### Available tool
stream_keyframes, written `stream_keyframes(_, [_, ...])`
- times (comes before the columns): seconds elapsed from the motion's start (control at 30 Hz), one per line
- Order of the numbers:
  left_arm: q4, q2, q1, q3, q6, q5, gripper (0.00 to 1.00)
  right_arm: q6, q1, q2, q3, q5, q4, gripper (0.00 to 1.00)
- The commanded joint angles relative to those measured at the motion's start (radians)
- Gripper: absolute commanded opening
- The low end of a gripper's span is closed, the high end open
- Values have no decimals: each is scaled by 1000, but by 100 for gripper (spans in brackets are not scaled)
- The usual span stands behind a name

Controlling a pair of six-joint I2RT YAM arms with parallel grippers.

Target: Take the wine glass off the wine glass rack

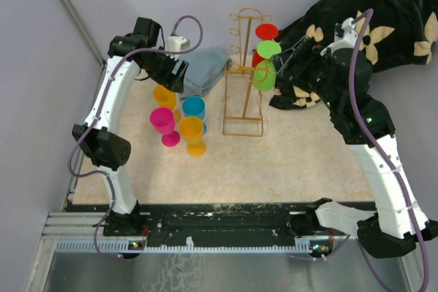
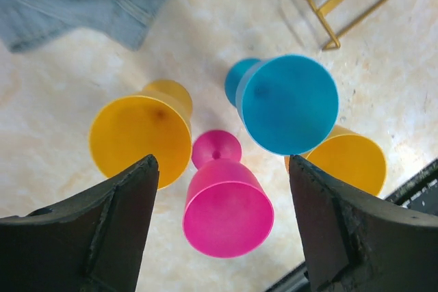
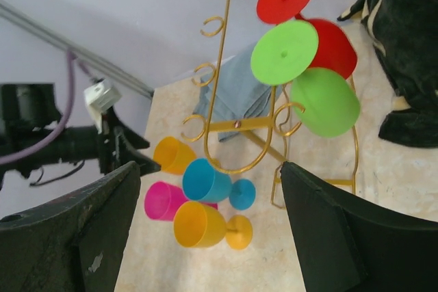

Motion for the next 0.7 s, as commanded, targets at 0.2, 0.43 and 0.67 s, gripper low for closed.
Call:
stream_keyframes(0.2, [335, -202, 35, -38, -150, 1, 93, 179, -435, 76, -42, -426, 93, 83])
stream_keyframes(0.43, [463, -265, 192, -120, -410, 355, 100, 299, -530, 163, -126, -731, 317, 81])
stream_keyframes(0.67, [706, -330, 269, -401, -679, 741, 100, 350, -533, 265, -139, -878, 456, 80])
